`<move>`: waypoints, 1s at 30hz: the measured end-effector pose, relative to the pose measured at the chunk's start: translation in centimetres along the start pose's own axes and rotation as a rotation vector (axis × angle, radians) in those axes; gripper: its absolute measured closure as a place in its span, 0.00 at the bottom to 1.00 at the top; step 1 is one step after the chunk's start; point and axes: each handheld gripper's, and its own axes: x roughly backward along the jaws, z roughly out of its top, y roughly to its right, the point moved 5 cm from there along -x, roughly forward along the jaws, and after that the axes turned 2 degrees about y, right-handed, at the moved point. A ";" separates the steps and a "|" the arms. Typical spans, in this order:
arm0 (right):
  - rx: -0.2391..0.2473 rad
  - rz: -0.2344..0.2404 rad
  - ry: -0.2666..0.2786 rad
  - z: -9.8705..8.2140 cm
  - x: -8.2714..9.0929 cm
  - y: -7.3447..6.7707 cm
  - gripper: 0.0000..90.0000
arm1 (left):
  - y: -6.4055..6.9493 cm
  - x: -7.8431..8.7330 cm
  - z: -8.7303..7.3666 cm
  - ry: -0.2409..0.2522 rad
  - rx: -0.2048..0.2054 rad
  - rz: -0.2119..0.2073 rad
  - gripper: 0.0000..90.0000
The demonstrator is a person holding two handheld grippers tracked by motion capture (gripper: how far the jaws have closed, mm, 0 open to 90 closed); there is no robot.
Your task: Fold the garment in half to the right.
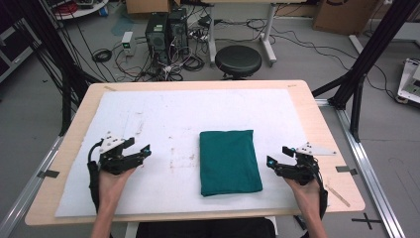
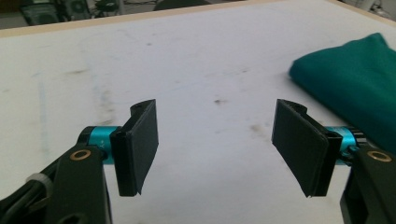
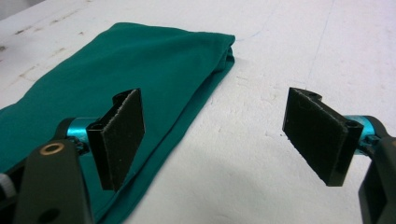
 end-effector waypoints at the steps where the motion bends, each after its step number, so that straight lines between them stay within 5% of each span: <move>1: 0.003 -0.001 0.000 0.0 -0.1 0.0 0.24 | -0.5 0.2 -0.2 -0.005 -0.001 0.009 0.35; 10: -0.011 0.001 0.006 -0.1 0.4 0.6 0.24 | -3.5 2.6 -0.6 0.017 0.031 0.063 0.35; 30: -0.046 -0.007 0.021 -0.1 1.1 1.6 0.24 | -3.6 2.7 -1.2 -0.002 0.010 0.045 0.35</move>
